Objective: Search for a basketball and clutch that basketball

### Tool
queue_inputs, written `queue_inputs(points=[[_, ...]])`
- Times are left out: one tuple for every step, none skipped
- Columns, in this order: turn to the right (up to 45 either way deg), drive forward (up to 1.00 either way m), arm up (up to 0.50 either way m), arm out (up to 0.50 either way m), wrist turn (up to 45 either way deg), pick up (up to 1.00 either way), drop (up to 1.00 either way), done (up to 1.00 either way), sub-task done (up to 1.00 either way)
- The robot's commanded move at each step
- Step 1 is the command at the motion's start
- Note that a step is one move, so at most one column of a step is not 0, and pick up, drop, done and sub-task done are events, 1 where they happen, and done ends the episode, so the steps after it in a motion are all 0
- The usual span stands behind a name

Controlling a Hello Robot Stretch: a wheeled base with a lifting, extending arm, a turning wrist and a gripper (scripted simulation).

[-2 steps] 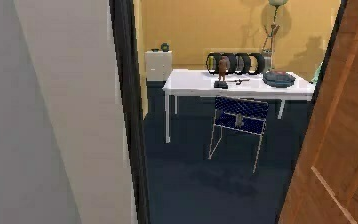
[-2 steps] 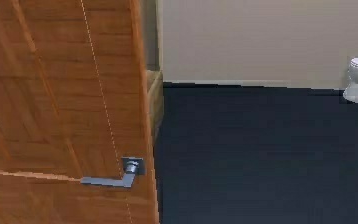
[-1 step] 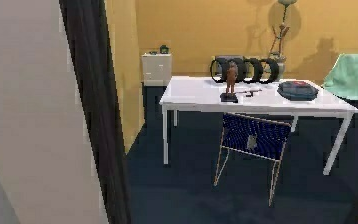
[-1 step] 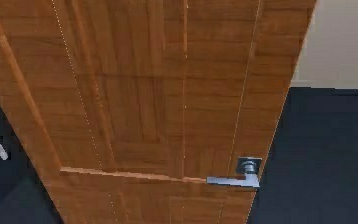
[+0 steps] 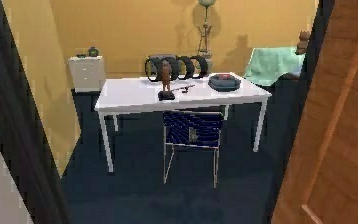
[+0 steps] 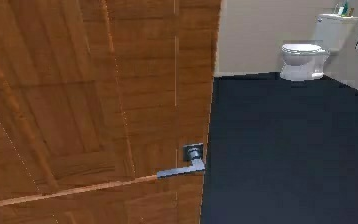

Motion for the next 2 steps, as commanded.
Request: queue_inputs(points=[[0.0,0.60,0.00,0.00,0.0,0.00,0.00,0.00,0.00],[36.0,0.00,0.00,0.00,0.0,0.00,0.00,0.00,0.00]])
